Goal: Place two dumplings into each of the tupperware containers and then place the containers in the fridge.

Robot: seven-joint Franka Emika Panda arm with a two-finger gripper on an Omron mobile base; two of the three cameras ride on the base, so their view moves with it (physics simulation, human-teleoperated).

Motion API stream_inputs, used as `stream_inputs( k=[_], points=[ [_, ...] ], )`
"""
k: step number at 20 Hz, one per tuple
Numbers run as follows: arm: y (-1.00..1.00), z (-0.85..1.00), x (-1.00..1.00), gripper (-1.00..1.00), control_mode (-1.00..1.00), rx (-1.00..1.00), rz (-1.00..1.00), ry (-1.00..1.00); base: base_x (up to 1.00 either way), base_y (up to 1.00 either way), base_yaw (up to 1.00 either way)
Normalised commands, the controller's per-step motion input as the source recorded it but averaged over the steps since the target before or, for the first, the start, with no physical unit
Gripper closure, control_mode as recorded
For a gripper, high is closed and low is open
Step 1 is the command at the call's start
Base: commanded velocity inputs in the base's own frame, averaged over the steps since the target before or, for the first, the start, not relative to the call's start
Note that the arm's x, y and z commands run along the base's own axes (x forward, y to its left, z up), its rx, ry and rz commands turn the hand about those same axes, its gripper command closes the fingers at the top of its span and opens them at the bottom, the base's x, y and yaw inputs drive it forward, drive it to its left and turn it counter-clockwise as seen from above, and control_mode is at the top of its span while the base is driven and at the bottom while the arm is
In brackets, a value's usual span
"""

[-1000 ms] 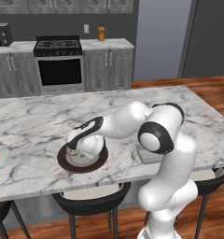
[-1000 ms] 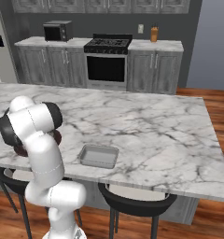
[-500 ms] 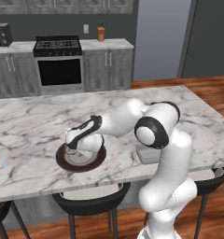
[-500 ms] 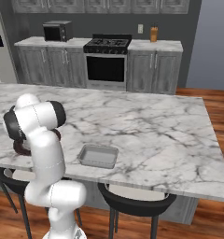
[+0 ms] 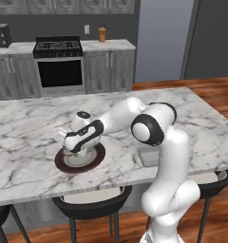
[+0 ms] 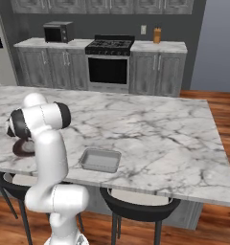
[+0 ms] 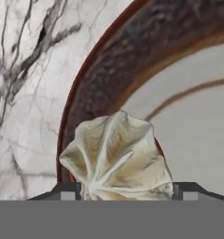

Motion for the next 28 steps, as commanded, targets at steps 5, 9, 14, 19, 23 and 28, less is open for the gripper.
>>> stream_inputs(
  k=[5, 9, 14, 19, 23, 28],
  points=[
    [-0.16, -0.29, -0.05, 1.0, -1.0, 0.0, 0.0, -0.07, 0.0, 0.0, 0.0],
    [-0.53, 0.35, -0.5, 1.0, -1.0, 0.03, 0.0, -0.19, 0.0, 0.0, 0.0],
    [-0.64, 0.59, -0.89, 1.0, -1.0, 0.0, 0.0, -0.08, 0.0, 0.0, 0.0],
    [-0.98, 0.86, -0.77, 1.0, -1.0, -0.01, -0.04, 0.02, 0.0, 0.0, 0.0],
    [-1.0, 0.44, -0.73, 1.0, -1.0, 0.0, -0.2, 0.07, 0.0, 0.0, 0.0],
    [-1.0, 0.35, -0.68, 1.0, -1.0, -0.02, -0.11, 0.11, 0.0, 0.0, 0.0]
  ],
)
